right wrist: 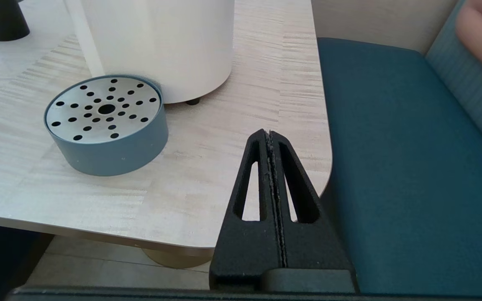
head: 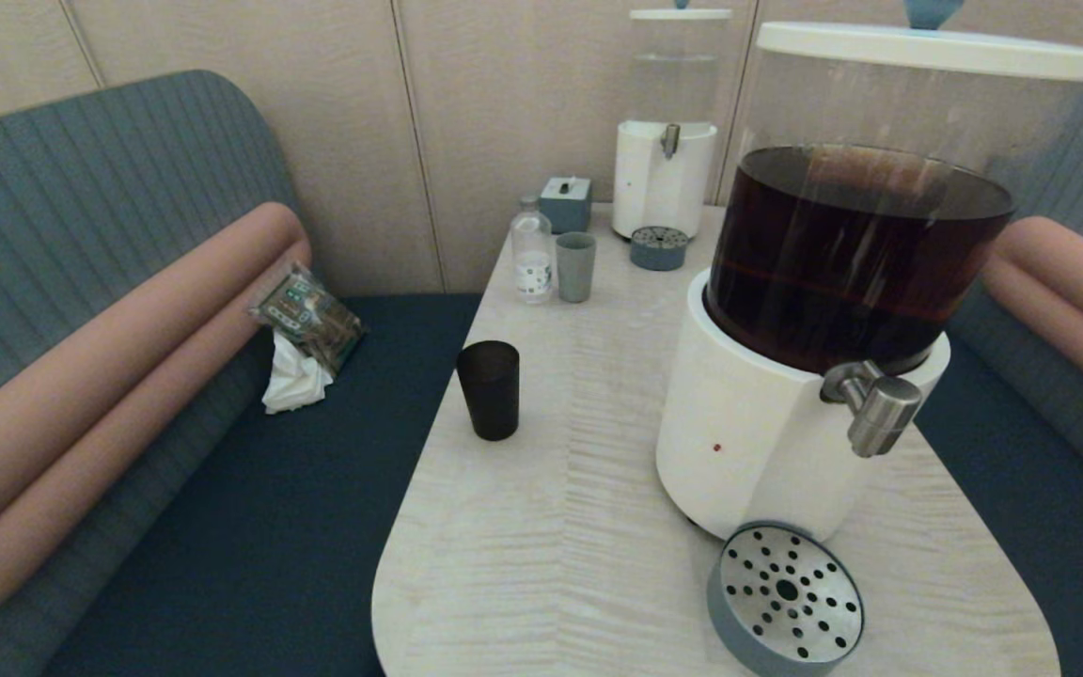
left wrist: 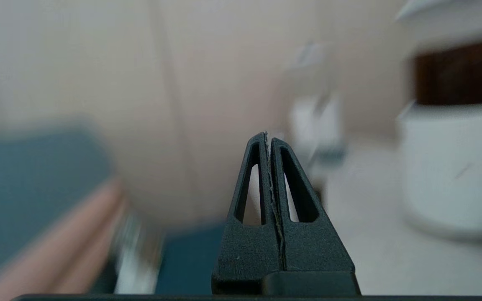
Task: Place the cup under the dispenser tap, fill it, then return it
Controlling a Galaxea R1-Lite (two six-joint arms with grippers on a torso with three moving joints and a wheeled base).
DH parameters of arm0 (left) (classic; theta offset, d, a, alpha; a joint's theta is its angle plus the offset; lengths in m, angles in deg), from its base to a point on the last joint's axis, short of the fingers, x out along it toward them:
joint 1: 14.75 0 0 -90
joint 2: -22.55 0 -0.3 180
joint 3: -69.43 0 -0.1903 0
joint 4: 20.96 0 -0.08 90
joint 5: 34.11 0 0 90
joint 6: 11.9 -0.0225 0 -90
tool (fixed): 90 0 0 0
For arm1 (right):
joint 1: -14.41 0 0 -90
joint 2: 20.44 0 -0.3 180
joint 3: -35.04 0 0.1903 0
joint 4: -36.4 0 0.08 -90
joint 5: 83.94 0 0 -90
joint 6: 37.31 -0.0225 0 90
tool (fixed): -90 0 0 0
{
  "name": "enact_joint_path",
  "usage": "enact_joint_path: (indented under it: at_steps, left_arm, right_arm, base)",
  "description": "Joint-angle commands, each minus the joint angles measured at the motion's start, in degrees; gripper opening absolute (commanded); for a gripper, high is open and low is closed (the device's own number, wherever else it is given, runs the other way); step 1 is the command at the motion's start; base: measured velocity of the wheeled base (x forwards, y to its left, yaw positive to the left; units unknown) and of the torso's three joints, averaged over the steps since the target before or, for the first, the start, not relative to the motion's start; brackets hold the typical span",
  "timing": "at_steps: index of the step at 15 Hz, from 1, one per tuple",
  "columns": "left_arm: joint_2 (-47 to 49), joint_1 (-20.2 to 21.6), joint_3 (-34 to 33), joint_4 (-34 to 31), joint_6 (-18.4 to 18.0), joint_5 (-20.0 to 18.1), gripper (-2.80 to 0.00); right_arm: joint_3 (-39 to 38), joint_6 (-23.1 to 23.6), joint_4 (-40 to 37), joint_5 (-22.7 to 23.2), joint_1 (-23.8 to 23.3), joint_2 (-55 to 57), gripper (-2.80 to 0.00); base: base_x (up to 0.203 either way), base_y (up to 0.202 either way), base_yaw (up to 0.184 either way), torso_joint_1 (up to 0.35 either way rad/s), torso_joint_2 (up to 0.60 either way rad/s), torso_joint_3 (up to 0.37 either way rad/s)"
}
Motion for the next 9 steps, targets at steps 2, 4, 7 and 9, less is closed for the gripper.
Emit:
enact_joint_path:
  at_steps: [2,4,7,9]
  left_arm:
    - [-0.45,0.01,-2.29,-13.43,-1.98,3.55,-2.80]
    - [-0.39,0.01,-2.29,-22.48,-4.87,7.81,-2.80]
    - [-0.28,0.01,-2.29,-25.73,-5.07,8.82,-2.80]
    - [-0.36,0.01,-2.29,-25.72,-4.80,8.65,-2.80]
  right_arm:
    - [-0.62,0.02,0.03,0.02,0.00,-0.02,-2.80]
    - [-0.62,0.02,0.03,0.07,0.00,-0.02,-2.80]
    - [-0.62,0.02,0.03,0.02,0.00,-0.02,-2.80]
    - [-0.62,0.02,0.03,0.00,0.00,-0.02,-2.80]
  base:
    - [0.000,0.000,0.000,0.000,0.00,0.000]
    - [0.000,0.000,0.000,0.000,0.00,0.000]
    - [0.000,0.000,0.000,0.000,0.00,0.000]
    - [0.000,0.000,0.000,0.000,0.00,0.000]
